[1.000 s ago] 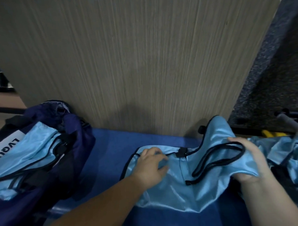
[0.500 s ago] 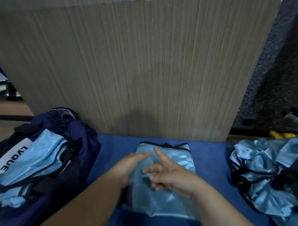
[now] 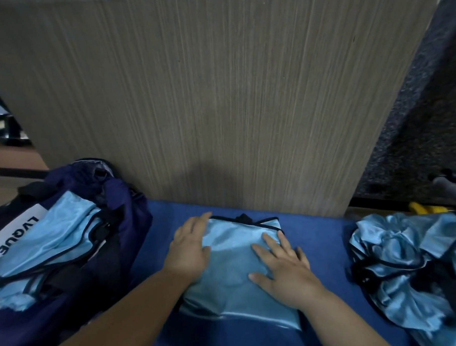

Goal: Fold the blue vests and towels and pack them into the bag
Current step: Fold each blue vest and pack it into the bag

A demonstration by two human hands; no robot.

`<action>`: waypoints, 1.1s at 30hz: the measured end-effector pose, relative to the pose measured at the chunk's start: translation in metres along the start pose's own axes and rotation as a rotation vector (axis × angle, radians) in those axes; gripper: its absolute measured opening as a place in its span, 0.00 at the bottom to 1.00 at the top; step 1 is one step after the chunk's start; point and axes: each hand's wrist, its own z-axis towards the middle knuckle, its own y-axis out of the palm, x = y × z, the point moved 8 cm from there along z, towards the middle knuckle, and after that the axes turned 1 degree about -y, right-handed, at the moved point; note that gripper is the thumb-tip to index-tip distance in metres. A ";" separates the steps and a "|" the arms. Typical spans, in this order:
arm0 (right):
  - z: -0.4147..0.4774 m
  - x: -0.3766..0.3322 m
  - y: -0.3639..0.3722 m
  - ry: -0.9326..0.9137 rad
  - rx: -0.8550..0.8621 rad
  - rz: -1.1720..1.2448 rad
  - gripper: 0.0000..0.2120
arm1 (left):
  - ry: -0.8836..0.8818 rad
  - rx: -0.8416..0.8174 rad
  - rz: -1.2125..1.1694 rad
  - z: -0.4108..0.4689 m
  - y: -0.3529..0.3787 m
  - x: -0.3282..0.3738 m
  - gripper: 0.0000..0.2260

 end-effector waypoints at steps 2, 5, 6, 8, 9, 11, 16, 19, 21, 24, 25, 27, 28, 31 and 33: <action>0.001 0.003 0.003 -0.005 -0.025 -0.009 0.33 | 0.114 -0.070 0.140 -0.003 0.012 0.000 0.26; -0.001 0.003 -0.005 -0.061 0.056 0.055 0.31 | 0.080 -0.039 0.025 -0.006 0.005 -0.016 0.20; -0.003 0.006 -0.012 -0.080 0.131 0.095 0.28 | 0.089 -0.007 -0.031 -0.006 -0.002 -0.020 0.17; -0.009 0.010 -0.031 -0.132 0.347 0.183 0.18 | 0.153 -0.003 -0.132 -0.007 -0.014 -0.022 0.11; -0.012 0.015 -0.038 -0.160 0.422 0.208 0.13 | 0.186 -0.038 -0.178 -0.008 -0.017 -0.021 0.17; -0.016 0.022 -0.043 -0.192 0.423 0.237 0.19 | 0.185 -0.189 -0.216 -0.017 -0.018 -0.022 0.28; -0.023 0.032 -0.024 -0.275 0.237 0.284 0.36 | 0.173 -0.431 -0.212 -0.043 -0.003 -0.033 0.37; -0.029 0.036 -0.014 -0.290 0.165 0.338 0.32 | 0.135 -0.479 -0.263 -0.049 -0.003 -0.034 0.34; -0.035 0.037 -0.012 -0.294 0.117 0.400 0.30 | 0.146 -0.557 -0.239 -0.053 -0.001 -0.029 0.30; -0.044 0.030 -0.013 -0.289 0.080 0.432 0.30 | 0.193 -0.572 -0.191 -0.057 0.002 -0.023 0.28; -0.046 0.027 -0.014 -0.297 0.087 0.428 0.31 | 0.210 -0.545 -0.178 -0.058 0.004 -0.024 0.28; -0.049 0.021 -0.018 -0.308 0.106 0.421 0.31 | 0.228 -0.437 -0.163 -0.060 0.007 -0.028 0.28; -0.049 0.020 -0.019 -0.313 0.128 0.422 0.28 | 0.236 -0.369 -0.163 -0.060 0.009 -0.032 0.27; -0.048 0.025 -0.022 -0.241 0.192 0.543 0.23 | 0.230 -0.186 -0.240 -0.060 0.006 -0.037 0.15; -0.043 0.033 -0.024 -0.145 0.232 0.624 0.23 | 0.206 -0.113 -0.334 -0.056 0.000 -0.034 0.07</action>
